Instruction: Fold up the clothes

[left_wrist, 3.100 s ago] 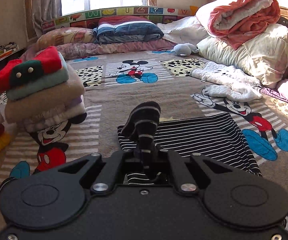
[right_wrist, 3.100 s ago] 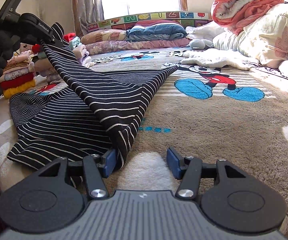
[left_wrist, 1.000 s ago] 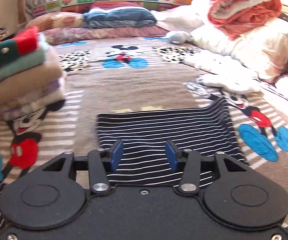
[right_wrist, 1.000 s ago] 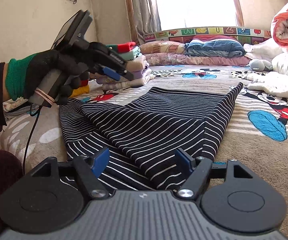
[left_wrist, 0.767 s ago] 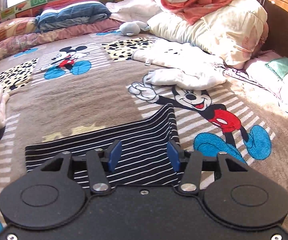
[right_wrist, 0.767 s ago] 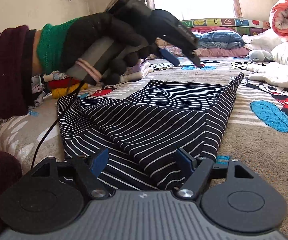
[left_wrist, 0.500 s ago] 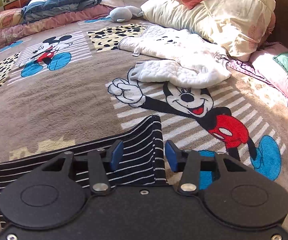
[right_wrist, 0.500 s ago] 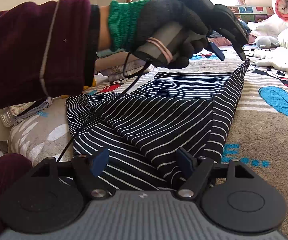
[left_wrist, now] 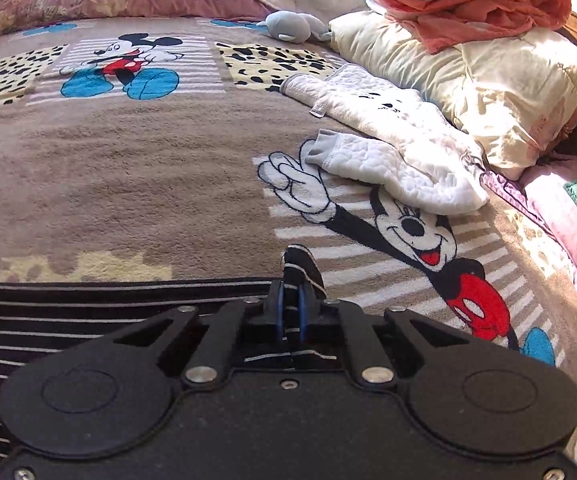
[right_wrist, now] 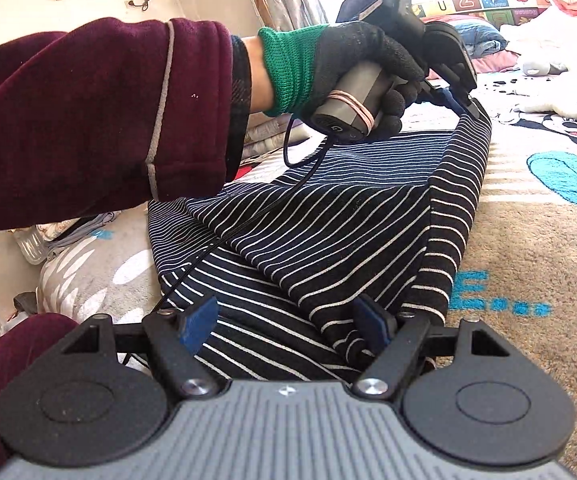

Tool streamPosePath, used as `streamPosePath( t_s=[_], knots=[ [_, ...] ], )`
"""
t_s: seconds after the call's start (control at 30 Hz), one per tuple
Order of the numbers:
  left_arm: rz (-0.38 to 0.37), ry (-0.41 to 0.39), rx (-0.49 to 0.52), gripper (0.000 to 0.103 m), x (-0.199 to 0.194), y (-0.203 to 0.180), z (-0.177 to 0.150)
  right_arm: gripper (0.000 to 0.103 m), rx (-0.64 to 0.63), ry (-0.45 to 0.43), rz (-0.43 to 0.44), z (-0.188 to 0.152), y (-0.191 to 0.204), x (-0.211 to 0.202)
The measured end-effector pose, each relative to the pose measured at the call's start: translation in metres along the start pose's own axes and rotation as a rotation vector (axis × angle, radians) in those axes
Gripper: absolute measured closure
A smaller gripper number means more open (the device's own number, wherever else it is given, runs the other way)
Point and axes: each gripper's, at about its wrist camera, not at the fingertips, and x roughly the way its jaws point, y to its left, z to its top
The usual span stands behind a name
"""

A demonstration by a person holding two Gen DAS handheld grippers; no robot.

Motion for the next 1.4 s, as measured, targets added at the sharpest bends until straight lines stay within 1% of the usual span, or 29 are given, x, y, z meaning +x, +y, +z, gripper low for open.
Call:
streamPosePath(
  t_s=[0.17, 0.2, 0.3, 0.37, 0.4, 0.43, 0.5, 0.6, 0.73, 0.8, 0.83, 0.9, 0.93, 0.97, 1.07, 1.13, 1.2, 1.3, 1.33, 1.4],
  knots=[
    [-0.069, -0.026, -0.174, 0.097, -0.003, 0.036, -0.004, 0.028, 0.011, 0.0, 0.01, 0.001, -0.003, -0.003],
    [-0.089, -0.041, -0.189, 0.097, -0.004, 0.039, -0.006, 0.028, 0.015, 0.0, 0.012, 0.001, -0.004, -0.003],
    [-0.099, -0.044, -0.195, 0.097, -0.002, 0.041, -0.006, 0.028, 0.04, -0.003, 0.036, 0.003, -0.007, -0.005],
    [-0.07, -0.028, -0.181, 0.097, 0.003, 0.04, -0.007, 0.027, 0.055, -0.005, 0.051, 0.004, -0.009, -0.007],
    [-0.049, -0.02, -0.153, 0.096, 0.006, 0.038, -0.007, 0.027, 0.055, -0.004, 0.053, 0.004, -0.01, -0.008],
    [-0.016, -0.01, -0.095, 0.092, 0.009, 0.034, -0.008, 0.027, 0.055, -0.004, 0.055, 0.005, -0.01, -0.009],
    [-0.005, -0.005, -0.059, 0.092, 0.009, 0.029, -0.006, 0.027, 0.056, -0.001, 0.058, 0.006, -0.01, -0.009],
    [-0.031, -0.04, -0.048, 0.087, -0.011, 0.028, -0.002, 0.027, 0.055, 0.003, 0.064, 0.007, -0.01, -0.008],
    [-0.067, -0.084, -0.031, 0.087, -0.038, 0.026, 0.002, 0.027, 0.05, 0.004, 0.066, 0.006, -0.008, -0.007],
    [-0.131, -0.063, 0.048, 0.087, -0.049, 0.012, -0.004, 0.027, 0.049, 0.004, 0.066, 0.006, -0.009, -0.006],
    [-0.176, -0.044, 0.079, 0.087, -0.053, 0.004, -0.009, 0.027, 0.047, 0.005, 0.066, 0.006, -0.008, -0.006],
    [-0.216, -0.017, 0.132, 0.087, -0.053, -0.007, -0.017, 0.027, 0.044, 0.008, 0.066, 0.006, -0.008, -0.005],
    [-0.206, -0.006, 0.169, 0.087, -0.052, -0.012, -0.022, 0.027, 0.042, 0.009, 0.067, 0.006, -0.007, -0.004],
    [-0.18, 0.009, 0.192, 0.087, -0.046, -0.015, -0.027, 0.027, 0.04, 0.011, 0.067, 0.006, -0.007, -0.004],
    [-0.086, 0.072, 0.116, 0.087, -0.019, 0.003, -0.035, 0.027, 0.035, 0.015, 0.067, 0.005, -0.006, -0.003],
    [-0.112, 0.075, 0.044, 0.087, -0.014, 0.017, -0.035, 0.026, 0.032, 0.017, 0.067, 0.005, -0.006, -0.002],
    [-0.125, 0.052, 0.017, 0.087, -0.024, 0.017, -0.028, 0.026, 0.028, 0.02, 0.068, 0.005, -0.005, -0.001],
    [-0.111, -0.002, 0.032, 0.087, -0.03, 0.012, -0.014, 0.024, 0.023, 0.024, 0.068, 0.005, -0.004, 0.0],
    [-0.113, -0.009, 0.027, 0.087, -0.027, 0.012, -0.009, 0.023, 0.021, 0.025, 0.068, 0.005, -0.004, 0.001],
    [-0.086, -0.031, 0.02, 0.087, -0.019, 0.014, 0.0, 0.023, 0.017, 0.028, 0.069, 0.005, -0.003, 0.002]
  ],
)
